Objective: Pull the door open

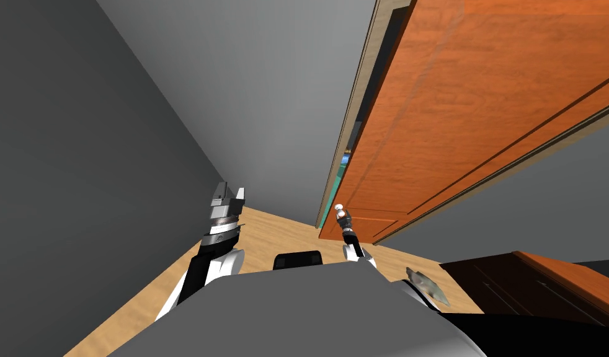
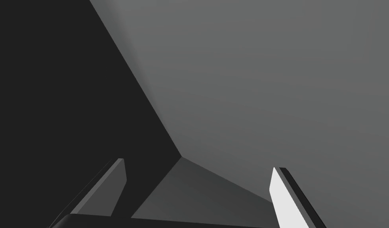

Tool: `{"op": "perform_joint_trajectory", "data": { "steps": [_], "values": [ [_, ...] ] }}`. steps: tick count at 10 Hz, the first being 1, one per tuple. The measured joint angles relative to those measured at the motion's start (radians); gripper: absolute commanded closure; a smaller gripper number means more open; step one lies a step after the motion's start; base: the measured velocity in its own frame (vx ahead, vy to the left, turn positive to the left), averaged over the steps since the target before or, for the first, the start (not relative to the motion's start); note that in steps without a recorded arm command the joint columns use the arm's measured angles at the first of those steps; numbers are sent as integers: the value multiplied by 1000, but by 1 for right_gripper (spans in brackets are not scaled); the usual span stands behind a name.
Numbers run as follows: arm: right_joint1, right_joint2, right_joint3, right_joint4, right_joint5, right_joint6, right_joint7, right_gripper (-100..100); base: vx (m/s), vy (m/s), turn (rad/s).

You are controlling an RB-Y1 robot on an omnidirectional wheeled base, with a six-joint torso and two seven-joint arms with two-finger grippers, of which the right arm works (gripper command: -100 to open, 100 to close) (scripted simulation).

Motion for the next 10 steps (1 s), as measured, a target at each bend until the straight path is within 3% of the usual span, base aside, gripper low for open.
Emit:
{"op": "perform_joint_trajectory", "data": {
  "steps": [10],
  "values": [
    [-9,27,36,-22,-83,20,-258,-100,-45,-13,22]
  ]
}}
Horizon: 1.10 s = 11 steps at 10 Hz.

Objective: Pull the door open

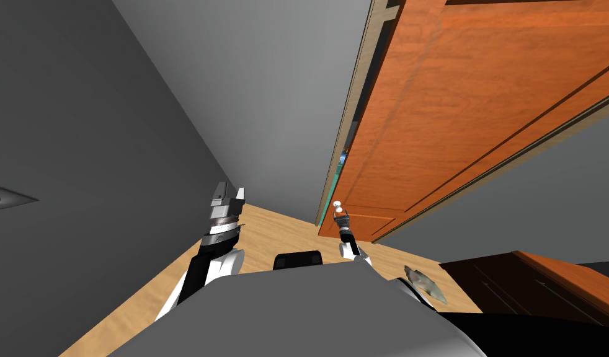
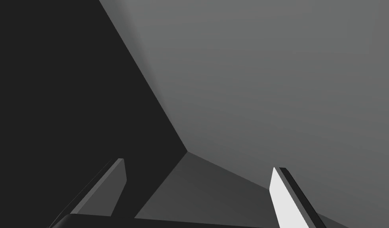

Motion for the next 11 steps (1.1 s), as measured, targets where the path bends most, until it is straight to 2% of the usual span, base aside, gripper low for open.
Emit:
{"op": "perform_joint_trajectory", "data": {
  "steps": [11],
  "values": [
    [-14,26,37,-17,-87,15,-278,-100,-45,-13,21]
  ]
}}
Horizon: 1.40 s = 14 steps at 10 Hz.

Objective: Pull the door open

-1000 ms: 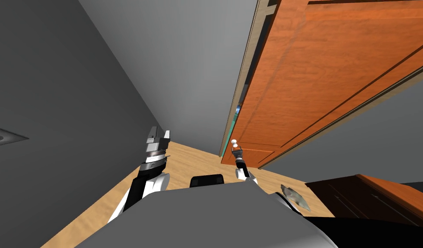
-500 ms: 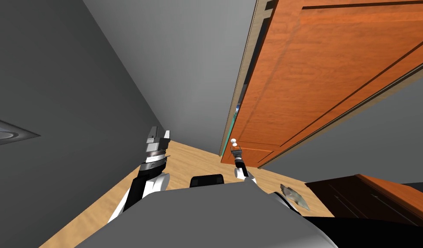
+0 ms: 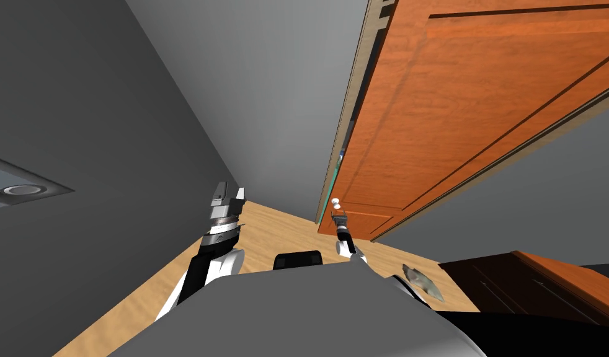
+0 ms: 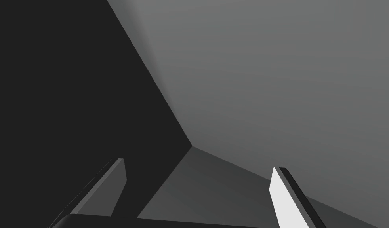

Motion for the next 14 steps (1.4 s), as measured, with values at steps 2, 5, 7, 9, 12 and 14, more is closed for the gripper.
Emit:
{"op": "perform_joint_trajectory", "data": {
  "steps": [2,5,7,9,12,14],
  "values": [
    [-2,5,9,-5,-20,4,-58,-100,-65,-21,25],
    [-3,13,20,-15,-47,10,-128,-100,-59,-11,19],
    [-7,17,27,-16,-61,12,-165,-100,-63,-24,16],
    [-8,22,33,-20,-77,14,-202,-100,-51,-7,10],
    [1,-7,22,-14,-86,13,-229,-100,178,7,144],
    [18,-34,14,-2,-93,-5,-260,-100,241,-28,130]
  ]
}}
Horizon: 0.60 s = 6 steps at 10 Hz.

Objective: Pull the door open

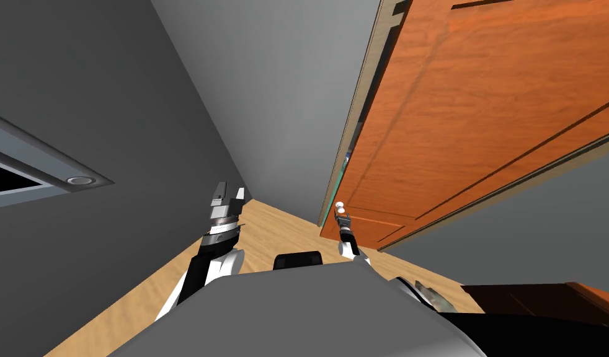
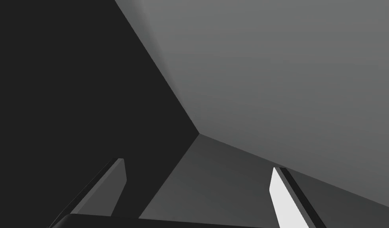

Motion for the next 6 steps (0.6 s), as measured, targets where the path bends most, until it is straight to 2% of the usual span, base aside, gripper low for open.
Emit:
{"op": "perform_joint_trajectory", "data": {
  "steps": [1,2,6],
  "values": [
    [9,-14,-7,2,-5,-4,-13,-100,103,-33,33],
    [9,-16,-7,2,-5,-5,-16,100,-7,-1,-50],
    [10,-17,-8,4,-5,-2,-13,100,-27,4,1]
  ]
}}
